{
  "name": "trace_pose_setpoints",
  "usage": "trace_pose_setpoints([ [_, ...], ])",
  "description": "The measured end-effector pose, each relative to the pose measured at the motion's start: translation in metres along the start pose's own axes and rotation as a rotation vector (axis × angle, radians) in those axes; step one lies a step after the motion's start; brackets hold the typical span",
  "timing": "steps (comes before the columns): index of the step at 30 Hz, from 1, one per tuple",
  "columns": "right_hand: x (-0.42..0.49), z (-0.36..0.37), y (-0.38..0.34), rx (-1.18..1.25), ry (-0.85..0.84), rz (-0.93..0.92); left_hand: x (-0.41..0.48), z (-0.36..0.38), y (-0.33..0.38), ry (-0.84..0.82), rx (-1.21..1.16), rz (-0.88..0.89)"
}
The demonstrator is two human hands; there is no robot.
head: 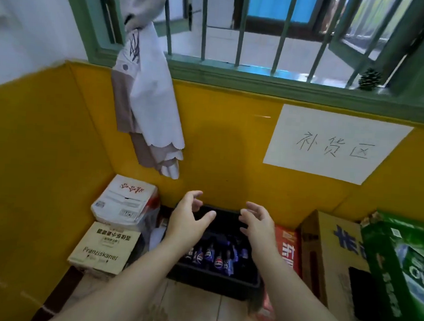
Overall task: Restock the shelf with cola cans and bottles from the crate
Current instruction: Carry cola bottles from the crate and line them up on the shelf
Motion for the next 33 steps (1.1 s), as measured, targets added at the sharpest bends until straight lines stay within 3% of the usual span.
trace_pose_setpoints([
  [8, 0.095, 0.045, 0.033, -0.098, -0.040, 0.144, 0.101, -0.002, -0.062, -0.022, 0.005, -0.184],
  [14, 0.144, 0.059, 0.086, -0.081, 0.071, 0.324, 0.169, 0.017, -0.118, -0.237, 0.044, -0.337],
  [19, 0.185, 0.092, 0.145, -0.115, 0.015, 0.440, 0.208, 0.030, -0.179, -0.318, 0.070, -0.389],
  [24, 0.232, 0.122, 0.241, -0.193, -0.032, 0.502, 0.228, 0.066, -0.288, -0.310, 0.098, -0.467],
  [30, 0.301, 0.169, 0.398, -0.357, -0.158, 0.556, 0.232, 0.107, -0.469, -0.203, 0.040, -0.639],
  [33, 0.332, 0.203, 0.472, -0.430, -0.230, 0.599, 0.245, 0.118, -0.555, -0.155, 0.031, -0.628],
])
Point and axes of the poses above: each hand's wrist, its own x-axis towards the middle knuckle, its own z-axis out of the palm, y = z × x, the point moved 3 cm from there along x, towards the middle knuckle, and after that the axes turned 15 degrees about -x, right-handed, at the moved point
